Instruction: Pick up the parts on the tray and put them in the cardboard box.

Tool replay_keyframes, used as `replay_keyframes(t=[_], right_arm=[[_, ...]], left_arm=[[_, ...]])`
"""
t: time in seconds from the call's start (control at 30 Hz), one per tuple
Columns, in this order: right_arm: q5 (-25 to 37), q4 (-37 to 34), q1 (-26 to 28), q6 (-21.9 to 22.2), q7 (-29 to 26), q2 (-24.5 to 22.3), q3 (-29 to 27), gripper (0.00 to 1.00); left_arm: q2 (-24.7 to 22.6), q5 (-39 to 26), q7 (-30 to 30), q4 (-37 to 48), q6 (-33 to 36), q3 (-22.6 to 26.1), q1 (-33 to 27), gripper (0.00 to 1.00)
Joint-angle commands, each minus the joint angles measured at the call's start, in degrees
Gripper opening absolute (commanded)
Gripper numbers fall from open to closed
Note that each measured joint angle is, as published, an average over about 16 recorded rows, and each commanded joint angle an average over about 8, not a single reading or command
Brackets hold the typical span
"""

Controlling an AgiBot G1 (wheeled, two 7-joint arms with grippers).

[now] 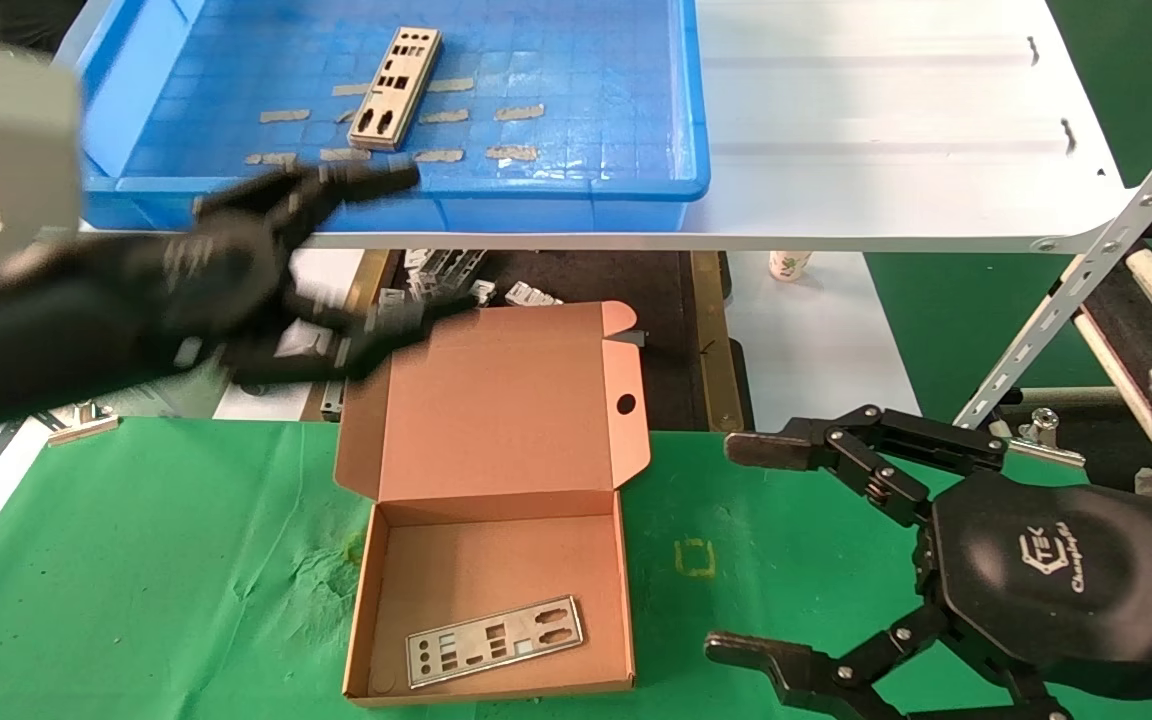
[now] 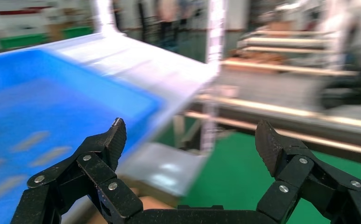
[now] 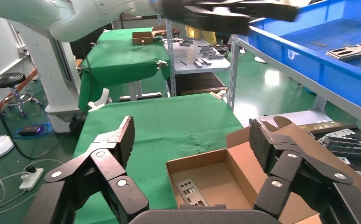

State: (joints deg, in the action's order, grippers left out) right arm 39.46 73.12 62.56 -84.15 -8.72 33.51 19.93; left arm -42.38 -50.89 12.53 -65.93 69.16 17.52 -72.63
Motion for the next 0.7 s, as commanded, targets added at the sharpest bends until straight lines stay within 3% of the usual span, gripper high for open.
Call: replay_keyframes(t=[0.03, 0.4, 0.7], right_arm=[[0.0, 0.0, 0.0, 0.0, 0.0, 0.0, 0.0, 0.0], [0.0, 0.0, 0.0, 0.0, 0.0, 0.0, 0.0, 0.0], [0.0, 0.0, 0.0, 0.0, 0.0, 0.0, 0.0, 0.0]], left_arm=[[-1.7, -2.3, 0.2, 1.7, -3.0, 0.6, -2.5, 1.0], [-12.6, -17.7, -1.8, 23.3, -13.2, 7.5, -20.3, 1.0], [-18.6, -26.0, 0.2, 37.5, -20.5, 11.7, -29.5, 1.0]])
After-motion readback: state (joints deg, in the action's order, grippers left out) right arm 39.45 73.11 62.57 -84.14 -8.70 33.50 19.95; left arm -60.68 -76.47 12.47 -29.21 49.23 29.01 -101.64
